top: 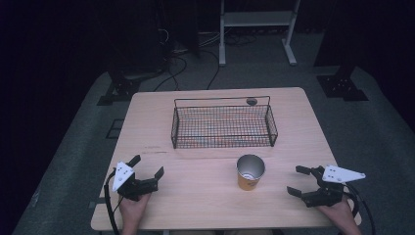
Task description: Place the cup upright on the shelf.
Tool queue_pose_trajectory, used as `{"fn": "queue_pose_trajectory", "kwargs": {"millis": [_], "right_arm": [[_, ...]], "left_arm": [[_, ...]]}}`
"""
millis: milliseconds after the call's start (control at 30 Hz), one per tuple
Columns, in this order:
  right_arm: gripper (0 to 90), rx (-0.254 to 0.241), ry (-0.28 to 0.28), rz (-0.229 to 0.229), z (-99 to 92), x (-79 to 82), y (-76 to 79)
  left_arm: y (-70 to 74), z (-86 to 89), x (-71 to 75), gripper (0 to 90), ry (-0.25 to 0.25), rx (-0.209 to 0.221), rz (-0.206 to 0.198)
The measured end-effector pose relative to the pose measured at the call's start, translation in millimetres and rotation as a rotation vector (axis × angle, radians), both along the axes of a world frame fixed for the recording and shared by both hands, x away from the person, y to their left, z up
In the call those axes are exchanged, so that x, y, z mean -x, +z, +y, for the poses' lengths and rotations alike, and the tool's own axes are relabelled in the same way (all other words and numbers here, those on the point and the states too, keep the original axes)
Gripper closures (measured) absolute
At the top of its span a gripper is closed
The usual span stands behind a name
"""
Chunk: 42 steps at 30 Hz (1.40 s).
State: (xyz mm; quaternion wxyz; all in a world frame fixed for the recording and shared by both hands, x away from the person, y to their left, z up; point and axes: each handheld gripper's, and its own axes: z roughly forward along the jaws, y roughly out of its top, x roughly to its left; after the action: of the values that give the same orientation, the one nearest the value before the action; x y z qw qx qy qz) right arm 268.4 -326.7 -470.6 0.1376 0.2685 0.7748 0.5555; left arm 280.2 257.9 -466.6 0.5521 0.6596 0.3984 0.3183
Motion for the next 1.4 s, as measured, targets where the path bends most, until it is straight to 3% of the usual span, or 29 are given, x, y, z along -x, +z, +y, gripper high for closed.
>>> {"fn": "queue_pose_trajectory", "kwargs": {"millis": [533, 800, 900, 1400], "right_arm": [[10.7, 0.009, 0.055, -0.027, 20.8, 4.2, 8.7], [7.2, 0.015, 0.053, -0.013, 24.3, 1.6, 8.9], [1.9, 0.022, 0.050, -0.008, 28.7, 1.5, 11.4], [0.2, 0.048, 0.079, 0.021, 49.9, -4.5, 19.6]], "left_arm": [[0.1, 0.1, 0.5, 0.0, -0.008, 0.007, -0.005], [0.1, -0.4, 0.6, 0.0, -0.006, 0.002, -0.005], [0.2, -0.8, 1.0, 0.0, -0.006, -0.005, -0.005], [0.2, -1.1, 1.4, 0.0, -0.001, -0.009, -0.005]]}}
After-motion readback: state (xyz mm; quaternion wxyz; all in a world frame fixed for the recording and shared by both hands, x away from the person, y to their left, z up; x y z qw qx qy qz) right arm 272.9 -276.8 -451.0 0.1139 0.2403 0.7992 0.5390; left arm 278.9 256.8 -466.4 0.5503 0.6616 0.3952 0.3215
